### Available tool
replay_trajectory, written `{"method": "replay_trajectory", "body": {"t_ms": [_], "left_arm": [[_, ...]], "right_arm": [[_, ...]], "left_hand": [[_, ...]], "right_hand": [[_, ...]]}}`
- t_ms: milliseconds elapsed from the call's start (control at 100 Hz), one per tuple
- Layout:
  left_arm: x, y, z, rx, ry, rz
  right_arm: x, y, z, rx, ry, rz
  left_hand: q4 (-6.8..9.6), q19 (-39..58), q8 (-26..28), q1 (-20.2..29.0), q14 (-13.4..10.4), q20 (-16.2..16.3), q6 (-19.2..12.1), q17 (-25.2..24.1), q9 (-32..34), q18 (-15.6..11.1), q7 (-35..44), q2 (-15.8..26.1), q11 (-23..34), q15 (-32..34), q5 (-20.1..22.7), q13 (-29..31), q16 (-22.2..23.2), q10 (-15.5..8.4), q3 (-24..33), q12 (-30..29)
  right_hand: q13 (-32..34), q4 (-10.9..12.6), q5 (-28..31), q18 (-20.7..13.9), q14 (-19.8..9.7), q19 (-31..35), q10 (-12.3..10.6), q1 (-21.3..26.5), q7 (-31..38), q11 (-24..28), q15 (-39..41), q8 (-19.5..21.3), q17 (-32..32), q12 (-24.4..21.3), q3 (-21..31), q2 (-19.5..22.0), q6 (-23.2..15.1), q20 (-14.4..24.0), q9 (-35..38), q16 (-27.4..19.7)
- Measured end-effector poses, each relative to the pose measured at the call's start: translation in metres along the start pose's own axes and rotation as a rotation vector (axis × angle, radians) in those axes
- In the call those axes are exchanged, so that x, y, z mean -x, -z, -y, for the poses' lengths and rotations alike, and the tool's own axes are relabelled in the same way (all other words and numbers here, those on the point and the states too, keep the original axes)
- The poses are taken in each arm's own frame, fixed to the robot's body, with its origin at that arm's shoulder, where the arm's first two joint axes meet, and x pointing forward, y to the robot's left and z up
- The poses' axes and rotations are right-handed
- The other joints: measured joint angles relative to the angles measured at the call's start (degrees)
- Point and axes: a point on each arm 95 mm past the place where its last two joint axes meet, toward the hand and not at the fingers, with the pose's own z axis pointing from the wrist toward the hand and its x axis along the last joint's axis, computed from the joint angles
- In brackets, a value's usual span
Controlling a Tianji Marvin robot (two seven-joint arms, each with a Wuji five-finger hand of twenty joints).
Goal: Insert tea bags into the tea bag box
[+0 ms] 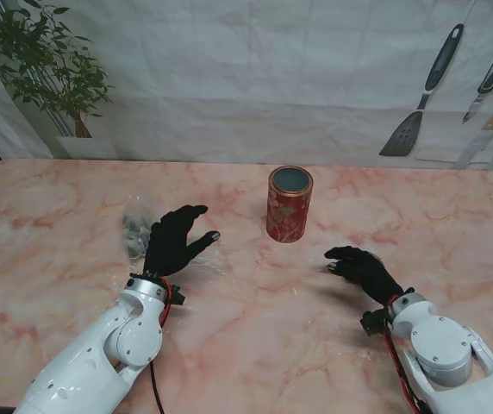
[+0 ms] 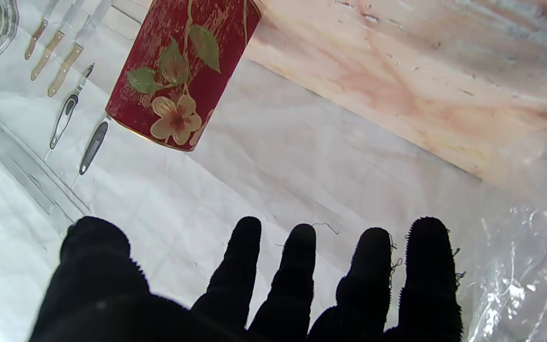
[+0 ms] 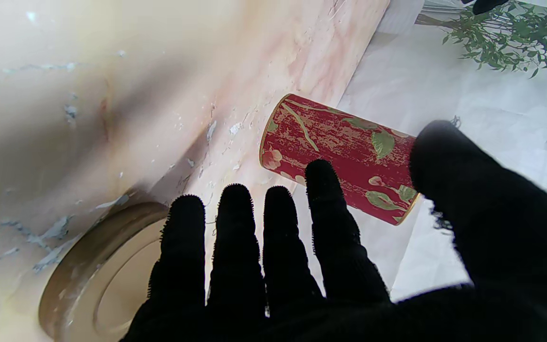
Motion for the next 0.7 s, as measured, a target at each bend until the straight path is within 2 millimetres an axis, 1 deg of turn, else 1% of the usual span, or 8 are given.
{"method": "replay_trajectory", "body": {"t_ms": [410, 430, 490, 500, 570, 620, 640, 700], "left_arm": [[0.000, 0.006, -0.007, -0.002, 0.034, 0.004], [0.000, 0.006, -0.007, -0.002, 0.034, 0.005], [0.001, 0.006, -0.007, -0.002, 0.033, 0.007], [0.001, 0.006, -0.007, -0.001, 0.033, 0.007], [0.002, 0.006, -0.006, 0.000, 0.033, 0.012], [0.003, 0.006, -0.006, 0.000, 0.033, 0.014], [0.004, 0.007, -0.006, 0.000, 0.033, 0.015], [0.005, 0.007, -0.005, 0.005, 0.032, 0.018]], "right_arm": [[0.001, 0.005, -0.006, 0.021, 0.073, 0.010], [0.001, 0.005, -0.007, 0.028, 0.081, 0.011], [0.001, 0.005, -0.010, 0.065, 0.112, 0.014], [0.001, 0.005, -0.010, 0.072, 0.118, 0.015], [0.001, 0.005, -0.014, 0.153, 0.174, 0.022], [0.001, 0.004, -0.017, 0.223, 0.236, 0.028], [0.001, 0.003, -0.017, 0.236, 0.253, 0.033], [0.002, 0.001, -0.019, 0.249, 0.257, 0.056]], "left_hand": [[0.00, 0.0, -0.3, 0.0, 0.0, 0.0, 0.0, 0.1, 0.0, 0.5, 0.3, -0.1, 0.0, 0.0, 0.0, 0.0, 0.0, 0.0, 0.0, 0.0], [0.00, 0.0, -0.3, 0.0, 0.0, 0.0, 0.0, 0.1, 0.0, 0.5, 0.4, -0.1, 0.0, 0.0, 0.0, 0.0, 0.0, 0.0, 0.0, 0.0], [0.00, 0.0, -0.3, 0.0, 0.0, 0.0, 0.0, 0.1, 0.0, 0.5, 0.8, -0.1, 0.1, 0.0, 0.0, 0.1, 0.0, 0.0, 0.0, 0.0], [0.00, 0.0, -0.3, 0.0, 0.0, 0.0, 0.0, 0.1, 0.0, 0.5, 0.9, -0.1, 0.1, 0.0, 0.0, 0.1, 0.0, 0.0, 0.0, 0.0], [0.00, 0.0, -0.3, 0.0, 0.0, 0.0, 0.0, 0.1, 0.0, 0.5, 0.9, -0.1, 0.1, 0.0, 0.0, 0.1, 0.0, 0.0, 0.0, 0.0], [0.00, 0.0, -0.3, 0.0, 0.0, 0.0, 0.0, 0.1, 0.0, 0.5, 1.0, -0.1, 0.2, 0.0, 0.0, 0.1, 0.0, 0.0, 0.0, 0.0], [0.00, 0.0, -0.3, 0.0, 0.0, 0.0, 0.0, 0.1, 0.0, 0.5, 1.5, -0.1, 0.2, 0.0, -0.7, 0.1, 0.0, 0.0, 0.0, 0.0], [0.00, 0.0, -0.4, 0.0, 0.0, 0.0, 0.0, 0.1, 0.0, 0.5, 1.5, -0.1, 0.2, 0.0, -1.5, 0.1, 0.0, 0.0, 0.0, 0.0]], "right_hand": [[0.0, 0.0, 0.0, -0.2, 0.0, 0.0, 0.0, 0.0, 0.7, 0.1, 0.1, 0.3, 0.1, 0.0, 2.2, -1.4, 0.0, 0.0, -0.5, 0.0], [0.0, 0.0, 0.0, -0.2, 0.0, 0.0, 0.0, 0.0, 1.2, 0.1, 0.1, 0.3, 0.1, 0.0, 2.5, -2.4, 0.0, 0.0, -0.5, 0.0], [0.0, 0.0, 0.0, -0.4, 0.0, 0.0, 0.0, 0.6, 1.3, 0.8, 0.6, 0.7, 0.4, 0.0, 3.2, -2.9, 0.0, 0.0, -0.5, 0.0], [0.0, 0.0, 0.0, -0.4, 0.0, 0.0, 0.0, 0.6, 2.1, 0.9, 0.9, 0.7, 0.7, 0.0, 3.7, -4.0, 0.0, 0.0, -0.4, 0.0], [1.1, 0.0, 0.8, -0.8, 0.0, 0.2, -0.1, 0.7, 4.4, 2.3, 2.2, 0.8, 1.4, 0.0, 5.8, -7.0, 0.0, 0.0, 1.0, 0.1], [1.1, 0.0, 1.2, -0.9, 0.0, 0.2, -0.1, 0.7, 4.7, 2.2, 2.3, 0.8, 1.5, 0.0, 6.4, -7.9, 0.0, 0.0, 1.3, 0.1], [1.1, 0.0, 1.4, -0.9, 0.0, 0.3, -0.1, 0.7, 5.0, 2.6, 2.5, 0.8, 1.5, 0.0, 6.3, -8.5, 0.0, 0.0, 1.6, 0.1], [1.7, 0.0, 1.7, -0.9, 0.0, 1.3, -0.1, 0.7, 6.0, 2.4, 3.2, 0.8, 1.6, 0.0, 7.0, -9.2, -0.1, 0.0, 1.7, 0.1]]}}
